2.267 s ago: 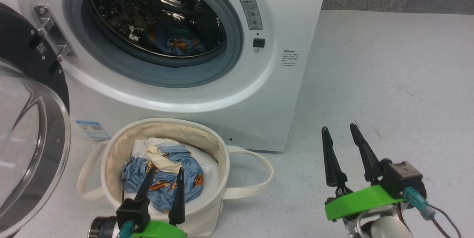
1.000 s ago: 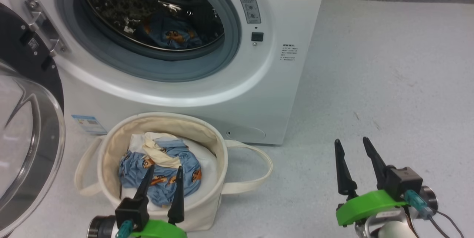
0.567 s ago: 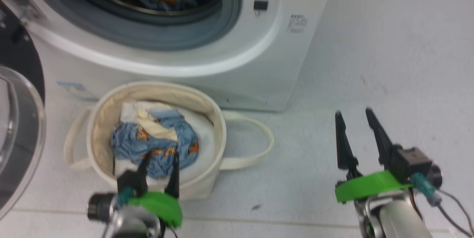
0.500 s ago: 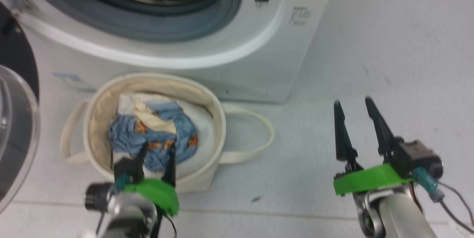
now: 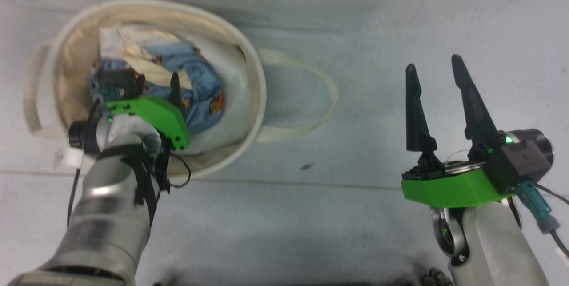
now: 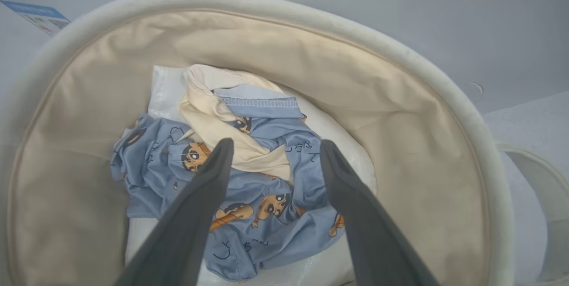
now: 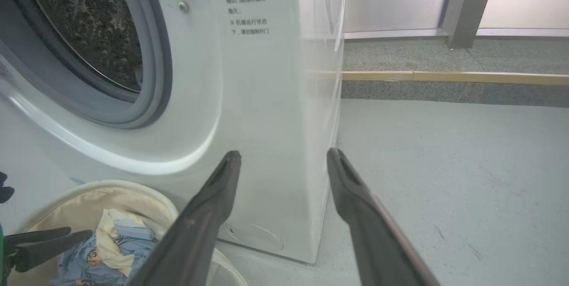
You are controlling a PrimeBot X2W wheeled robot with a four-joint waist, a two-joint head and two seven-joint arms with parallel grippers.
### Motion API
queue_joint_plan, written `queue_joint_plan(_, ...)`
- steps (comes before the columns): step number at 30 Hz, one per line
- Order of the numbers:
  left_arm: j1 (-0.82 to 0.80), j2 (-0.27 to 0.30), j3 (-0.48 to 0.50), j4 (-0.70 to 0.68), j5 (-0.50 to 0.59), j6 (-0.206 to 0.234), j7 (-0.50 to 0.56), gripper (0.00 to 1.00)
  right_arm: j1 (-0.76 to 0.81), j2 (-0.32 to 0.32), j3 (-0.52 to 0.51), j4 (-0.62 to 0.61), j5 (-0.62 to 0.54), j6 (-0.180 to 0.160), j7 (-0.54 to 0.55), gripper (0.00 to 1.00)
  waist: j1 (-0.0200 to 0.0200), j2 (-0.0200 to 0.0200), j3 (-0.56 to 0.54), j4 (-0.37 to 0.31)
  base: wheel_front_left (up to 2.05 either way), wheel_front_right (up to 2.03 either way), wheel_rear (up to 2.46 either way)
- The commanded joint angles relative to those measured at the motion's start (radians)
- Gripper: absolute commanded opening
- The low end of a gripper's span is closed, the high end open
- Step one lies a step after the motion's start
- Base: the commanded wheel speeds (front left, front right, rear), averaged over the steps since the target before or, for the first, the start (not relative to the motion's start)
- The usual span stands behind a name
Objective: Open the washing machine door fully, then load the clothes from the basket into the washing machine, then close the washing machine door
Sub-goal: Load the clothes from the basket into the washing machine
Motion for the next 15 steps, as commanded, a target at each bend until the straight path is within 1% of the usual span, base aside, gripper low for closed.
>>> queue_joint_plan(1,0.004,0.026,0.025,-0.002,-0.005,0.007,0.008,1.00,0.011,-0.002,0.023,-0.042,-0.008,0.001,-0.012,1.00,-0.0004,0.0000,0.081,-0.006,0.00,0.00,0.00)
queue_joint_plan(5,-0.058,0.039,0.025,0.016,-0.010,0.025,0.040,1.00,0.016,-0.006,0.023,-0.070,-0.013,0.001,-0.012,1.00,-0.0004,0.0000,0.139,-0.017,0.00,0.00,0.00)
queue_joint_plan(8,-0.094,0.049,0.030,0.022,-0.020,0.023,0.055,1.00,0.018,-0.005,0.022,-0.086,-0.015,0.001,-0.012,1.00,-0.0004,0.0000,0.177,-0.027,0.00,0.00,0.00)
queue_joint_plan(15,-0.148,0.089,0.016,0.028,-0.010,0.064,0.088,1.00,0.036,-0.003,0.024,-0.105,-0.014,0.001,-0.012,1.00,-0.0004,0.0000,0.238,-0.050,0.00,0.00,0.00)
